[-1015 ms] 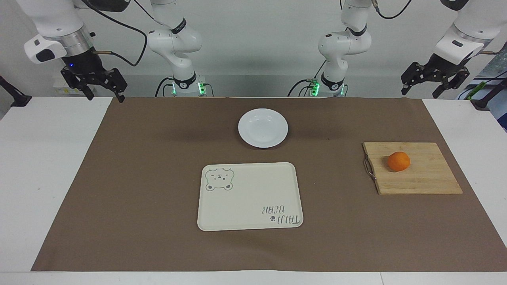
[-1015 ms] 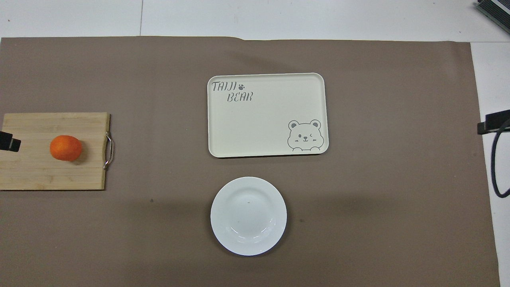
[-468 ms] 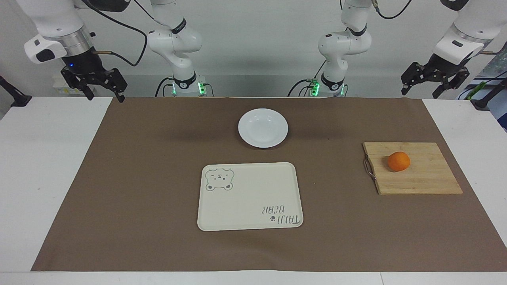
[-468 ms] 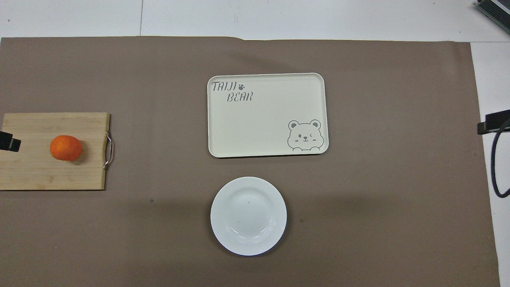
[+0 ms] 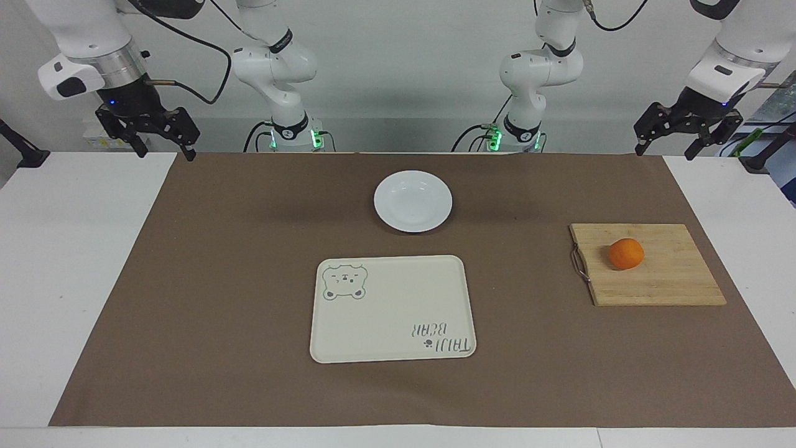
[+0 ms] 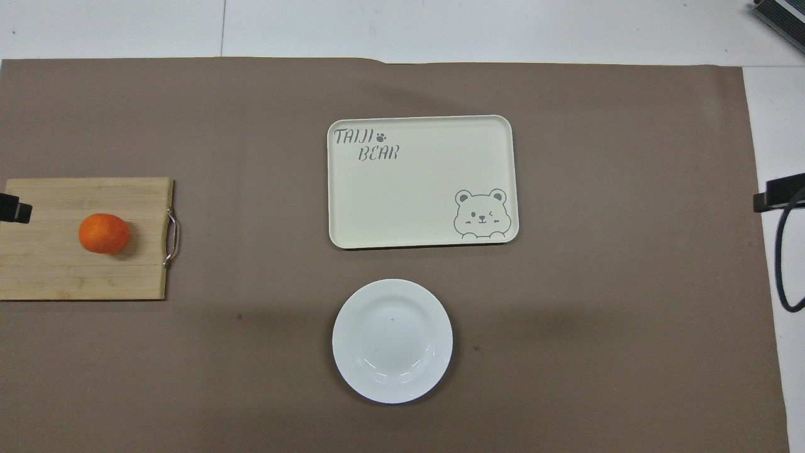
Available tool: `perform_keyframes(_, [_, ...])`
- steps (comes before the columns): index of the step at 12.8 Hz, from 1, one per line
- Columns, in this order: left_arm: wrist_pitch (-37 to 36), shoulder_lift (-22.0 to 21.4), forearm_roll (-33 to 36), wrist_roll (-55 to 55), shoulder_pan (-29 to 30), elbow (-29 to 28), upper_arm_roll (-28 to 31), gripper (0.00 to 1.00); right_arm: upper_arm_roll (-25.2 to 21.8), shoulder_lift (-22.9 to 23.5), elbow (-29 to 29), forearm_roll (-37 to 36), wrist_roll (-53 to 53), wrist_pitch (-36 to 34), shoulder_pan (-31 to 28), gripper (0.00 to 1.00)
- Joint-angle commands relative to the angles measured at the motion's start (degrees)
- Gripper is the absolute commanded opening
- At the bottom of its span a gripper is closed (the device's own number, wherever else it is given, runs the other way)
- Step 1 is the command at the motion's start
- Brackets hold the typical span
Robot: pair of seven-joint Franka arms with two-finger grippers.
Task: Place orange and plate with both arms
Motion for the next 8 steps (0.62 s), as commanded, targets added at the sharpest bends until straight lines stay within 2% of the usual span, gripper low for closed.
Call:
perform_keyframes(1, [7.1, -0.9, 0.5, 2.3, 0.9, -5.3, 0.3, 1.0, 0.4, -0.5, -0.1, 1.3, 0.9, -0.8, -0.5, 1.0])
perform_keyframes(5, [24.9, 1.6, 0.5, 8.8, 4.4, -15.6, 0.4, 1.0, 0.4, -0.5, -0.1, 1.3, 0.9, -0.7, -0.5, 1.0])
perform_keyframes(8, [29.7, 6.1, 0.5, 9.2, 5.7, -15.8, 0.4, 1.0, 0.4, -0.5, -0.1, 1.3, 0.9, -0.8, -0.5, 1.0])
